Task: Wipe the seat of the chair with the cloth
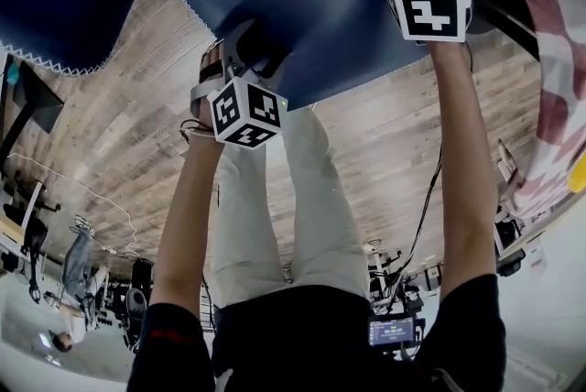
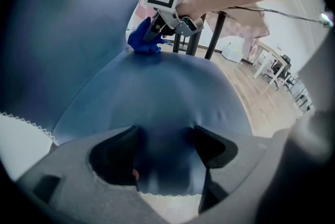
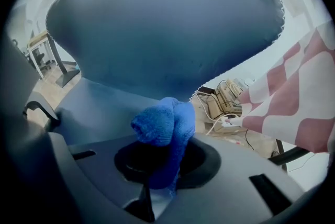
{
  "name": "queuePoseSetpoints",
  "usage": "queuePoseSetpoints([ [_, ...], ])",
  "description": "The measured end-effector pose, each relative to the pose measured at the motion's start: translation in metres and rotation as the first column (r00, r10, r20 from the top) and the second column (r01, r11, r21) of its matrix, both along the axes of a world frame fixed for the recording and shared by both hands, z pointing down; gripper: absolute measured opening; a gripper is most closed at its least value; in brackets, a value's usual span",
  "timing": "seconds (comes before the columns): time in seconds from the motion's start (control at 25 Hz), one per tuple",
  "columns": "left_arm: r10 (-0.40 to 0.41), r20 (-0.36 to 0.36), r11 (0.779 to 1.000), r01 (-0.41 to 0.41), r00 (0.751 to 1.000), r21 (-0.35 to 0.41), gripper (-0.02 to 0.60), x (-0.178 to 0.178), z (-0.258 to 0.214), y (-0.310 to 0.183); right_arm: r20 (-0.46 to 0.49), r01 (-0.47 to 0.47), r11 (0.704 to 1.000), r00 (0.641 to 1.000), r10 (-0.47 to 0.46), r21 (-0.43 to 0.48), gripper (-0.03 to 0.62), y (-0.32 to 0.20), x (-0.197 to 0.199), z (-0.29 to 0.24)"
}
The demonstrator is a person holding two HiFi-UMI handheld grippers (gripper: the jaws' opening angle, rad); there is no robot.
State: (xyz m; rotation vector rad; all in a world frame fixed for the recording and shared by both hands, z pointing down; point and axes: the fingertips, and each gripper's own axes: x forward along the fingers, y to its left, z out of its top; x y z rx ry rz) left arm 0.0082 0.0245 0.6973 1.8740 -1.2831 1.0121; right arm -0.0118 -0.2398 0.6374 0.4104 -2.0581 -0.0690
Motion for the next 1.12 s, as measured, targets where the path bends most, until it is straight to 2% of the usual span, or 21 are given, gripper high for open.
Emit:
queuePoseSetpoints([
  [0.28,-0.003,-0.008,1.000,0.003,1.000,0.010,0.334,-0.001,0.000,0.000,-0.020,-0.013,1.000,1.000,0.013,0.003,0.058,0.001,-0.003,0.016],
  [0.64,-0.007,-0.011,1.000,0.007,1.000,0.025,0.334,-0.001,0.000,0.000,0.034,0.001,0.999,0.999,0.001,-0.039,0.060,0.009,-0.012,0.022],
  [0.88,-0.008,-0.013,1.000,0.009,1.000,0.030,0.334,-0.001,0.000,0.000,0.045,0.045,0.997,0.998,-0.042,-0.068,0.060,0.025,-0.022,0.024],
  [1.12,-0.008,-0.022,1.000,0.009,1.000,0.025,0.334,-0.001,0.000,0.000,0.088,0.037,0.992,0.996,-0.027,-0.119,0.060,0.043,-0.035,0.023],
])
